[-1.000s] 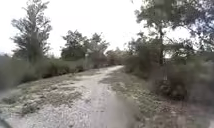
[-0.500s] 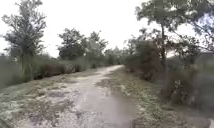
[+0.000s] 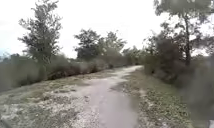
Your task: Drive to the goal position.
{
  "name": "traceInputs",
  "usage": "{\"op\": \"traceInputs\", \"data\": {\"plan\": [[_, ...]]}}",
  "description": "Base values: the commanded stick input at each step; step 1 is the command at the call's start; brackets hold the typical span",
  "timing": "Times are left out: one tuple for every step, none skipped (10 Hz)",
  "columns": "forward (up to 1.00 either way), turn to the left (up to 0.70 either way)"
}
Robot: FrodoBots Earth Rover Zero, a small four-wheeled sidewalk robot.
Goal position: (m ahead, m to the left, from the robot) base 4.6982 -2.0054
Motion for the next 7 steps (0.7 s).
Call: {"op": "traceInputs", "data": {"plan": [[0.70, 0.00], [0.70, 0.00], [0.70, 0.00], [0.70, 0.00], [0.70, 0.00], [0.70, 0.00], [0.70, 0.00]]}}
